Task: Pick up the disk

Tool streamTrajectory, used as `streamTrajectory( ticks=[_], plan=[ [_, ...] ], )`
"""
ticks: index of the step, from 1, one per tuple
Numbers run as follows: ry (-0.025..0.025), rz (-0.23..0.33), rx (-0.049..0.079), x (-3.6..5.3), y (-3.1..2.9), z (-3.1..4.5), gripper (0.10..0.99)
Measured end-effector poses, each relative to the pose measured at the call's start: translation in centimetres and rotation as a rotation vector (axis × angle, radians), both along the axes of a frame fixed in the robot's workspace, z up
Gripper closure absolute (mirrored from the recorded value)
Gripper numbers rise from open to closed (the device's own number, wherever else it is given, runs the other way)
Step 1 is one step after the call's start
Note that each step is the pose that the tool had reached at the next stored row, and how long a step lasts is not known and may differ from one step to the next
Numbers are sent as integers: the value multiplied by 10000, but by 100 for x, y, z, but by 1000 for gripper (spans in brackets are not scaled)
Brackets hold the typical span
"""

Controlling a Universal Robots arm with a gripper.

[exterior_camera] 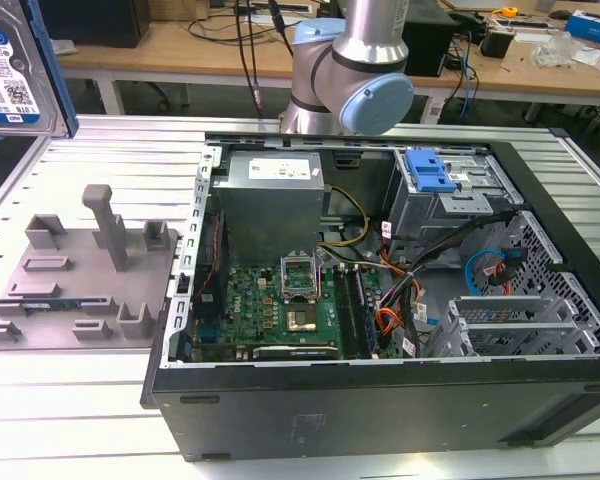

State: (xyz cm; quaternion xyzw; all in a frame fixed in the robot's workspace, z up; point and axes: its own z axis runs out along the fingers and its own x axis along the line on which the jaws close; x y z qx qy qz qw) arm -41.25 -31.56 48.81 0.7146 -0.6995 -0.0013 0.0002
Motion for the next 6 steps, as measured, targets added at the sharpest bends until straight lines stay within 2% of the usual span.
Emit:
streamTrajectory(
  ticks=[6],
  plan=[
    [-1,2,0,0,0,0,718]
  ],
)
